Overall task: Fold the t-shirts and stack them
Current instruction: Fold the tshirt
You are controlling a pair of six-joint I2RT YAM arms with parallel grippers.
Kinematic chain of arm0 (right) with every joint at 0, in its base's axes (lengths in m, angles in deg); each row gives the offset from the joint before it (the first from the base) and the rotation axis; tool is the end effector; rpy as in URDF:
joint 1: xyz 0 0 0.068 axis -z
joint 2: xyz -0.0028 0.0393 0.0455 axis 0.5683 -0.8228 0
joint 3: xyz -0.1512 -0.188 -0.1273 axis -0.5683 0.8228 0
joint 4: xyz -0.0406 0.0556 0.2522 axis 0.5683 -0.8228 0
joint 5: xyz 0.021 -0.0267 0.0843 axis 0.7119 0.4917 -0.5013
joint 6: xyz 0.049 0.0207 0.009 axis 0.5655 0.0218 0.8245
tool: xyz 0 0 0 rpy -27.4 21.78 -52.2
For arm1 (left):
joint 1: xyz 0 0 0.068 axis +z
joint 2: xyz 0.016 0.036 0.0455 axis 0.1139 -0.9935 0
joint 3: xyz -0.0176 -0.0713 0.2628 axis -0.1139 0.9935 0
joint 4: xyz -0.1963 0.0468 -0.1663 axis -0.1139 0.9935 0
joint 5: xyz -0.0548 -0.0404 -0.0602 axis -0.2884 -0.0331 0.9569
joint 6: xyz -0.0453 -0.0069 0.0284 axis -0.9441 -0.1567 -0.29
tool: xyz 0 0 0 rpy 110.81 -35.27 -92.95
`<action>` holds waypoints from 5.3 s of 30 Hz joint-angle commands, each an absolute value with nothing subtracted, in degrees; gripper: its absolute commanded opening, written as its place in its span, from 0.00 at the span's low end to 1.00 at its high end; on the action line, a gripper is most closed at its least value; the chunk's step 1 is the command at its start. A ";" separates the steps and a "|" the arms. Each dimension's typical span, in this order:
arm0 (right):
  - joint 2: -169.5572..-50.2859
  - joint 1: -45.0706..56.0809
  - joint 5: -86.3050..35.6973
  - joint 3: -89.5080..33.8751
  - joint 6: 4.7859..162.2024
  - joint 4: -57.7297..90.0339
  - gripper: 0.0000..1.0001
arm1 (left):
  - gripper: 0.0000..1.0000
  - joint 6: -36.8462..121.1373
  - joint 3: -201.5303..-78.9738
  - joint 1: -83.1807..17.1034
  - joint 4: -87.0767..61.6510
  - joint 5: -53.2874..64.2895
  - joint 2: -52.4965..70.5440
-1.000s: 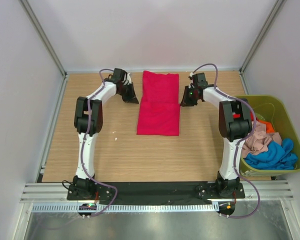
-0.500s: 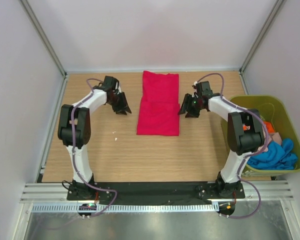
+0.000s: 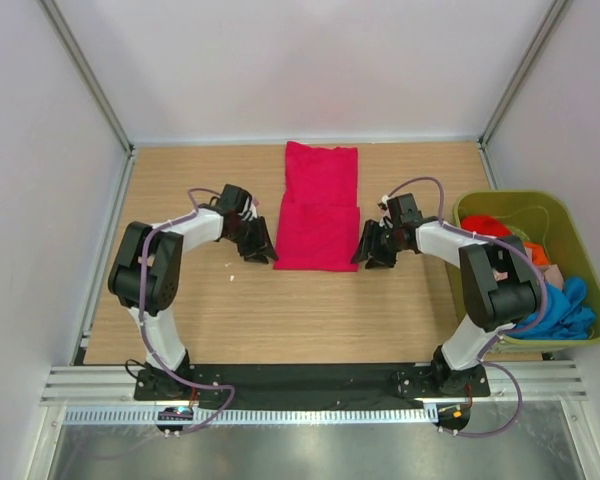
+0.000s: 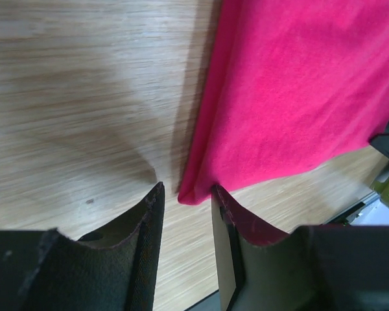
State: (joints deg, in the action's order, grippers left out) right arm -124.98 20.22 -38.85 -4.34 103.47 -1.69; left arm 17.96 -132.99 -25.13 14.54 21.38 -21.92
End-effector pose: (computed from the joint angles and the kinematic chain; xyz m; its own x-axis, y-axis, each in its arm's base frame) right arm 0.3026 0.0911 0.1539 -0.9440 0.1913 -0.2689 0.0351 0.8684 0.4947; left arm 0.3366 -0.1285 0.1519 -0.9658 -0.2379 -0.1030 -0.1474 0.8307 -0.5368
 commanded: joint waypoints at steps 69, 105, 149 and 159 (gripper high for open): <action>-114.80 18.11 -39.37 11.52 109.81 0.93 0.43 | 0.36 9.78 -106.67 -30.80 2.84 17.20 -9.35; -89.85 14.77 -32.87 12.93 109.20 -13.75 0.01 | 0.00 0.73 -108.86 -42.05 15.75 9.37 9.54; -141.06 18.64 -27.51 -56.05 100.76 -12.96 0.01 | 0.00 13.82 -186.90 -22.19 29.74 20.00 -39.40; -150.21 21.80 -30.66 -59.41 101.81 -3.22 0.01 | 0.00 8.20 -192.27 -18.32 13.50 25.71 -50.12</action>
State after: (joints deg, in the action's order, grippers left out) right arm -149.26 20.63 -28.25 -56.71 101.87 -10.04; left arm 10.22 -189.38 -19.45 22.97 21.93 -49.35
